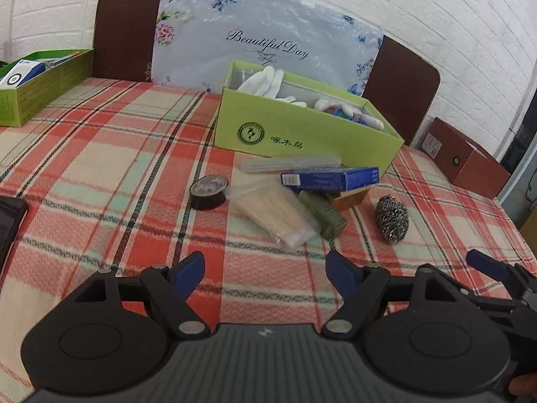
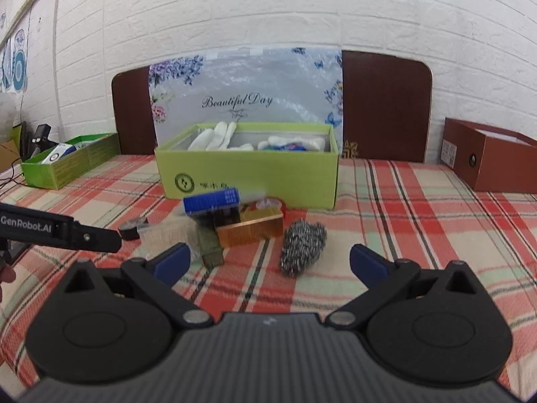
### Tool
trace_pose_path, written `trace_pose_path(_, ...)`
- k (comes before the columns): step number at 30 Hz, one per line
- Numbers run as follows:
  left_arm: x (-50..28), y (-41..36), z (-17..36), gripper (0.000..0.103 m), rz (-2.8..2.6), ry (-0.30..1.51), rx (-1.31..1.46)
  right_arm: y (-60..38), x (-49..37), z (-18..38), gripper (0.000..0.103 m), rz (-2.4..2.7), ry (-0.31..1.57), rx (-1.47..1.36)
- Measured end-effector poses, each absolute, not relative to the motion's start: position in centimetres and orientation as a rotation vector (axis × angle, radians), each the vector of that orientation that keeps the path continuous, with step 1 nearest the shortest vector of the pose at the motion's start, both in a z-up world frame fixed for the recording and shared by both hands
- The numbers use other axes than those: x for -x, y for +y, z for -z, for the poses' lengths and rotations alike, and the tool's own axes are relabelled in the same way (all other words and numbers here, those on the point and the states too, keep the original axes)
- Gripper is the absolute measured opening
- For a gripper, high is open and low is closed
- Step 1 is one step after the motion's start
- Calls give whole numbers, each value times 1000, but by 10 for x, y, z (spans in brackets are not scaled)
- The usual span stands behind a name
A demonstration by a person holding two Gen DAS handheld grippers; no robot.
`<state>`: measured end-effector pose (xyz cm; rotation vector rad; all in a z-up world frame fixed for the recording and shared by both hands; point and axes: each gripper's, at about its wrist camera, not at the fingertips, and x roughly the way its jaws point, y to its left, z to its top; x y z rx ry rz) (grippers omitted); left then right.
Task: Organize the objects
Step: 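Move both tools back toward the black tape and steel wool, then grasp black tape roll with left tool while right tool grasps steel wool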
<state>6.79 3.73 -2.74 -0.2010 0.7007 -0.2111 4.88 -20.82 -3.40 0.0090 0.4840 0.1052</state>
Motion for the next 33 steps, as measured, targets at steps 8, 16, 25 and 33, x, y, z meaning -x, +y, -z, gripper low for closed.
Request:
trace_pose_path(8,-95,59,34,82,123,686,181,-199,-16,67,103,-124,557,-20)
trace_pose_path(16,-150,81,47,54,171,709,132,-219,-14,60,103,-88,538,-88)
trace_pose_path(25,-174,66,57,48,222,678,25,-222,-22,68,103,-70,586,-128)
trace_pose_path(33,-176,65,60,32,261,694,29,-216,-36,65,103,-79,594,-95)
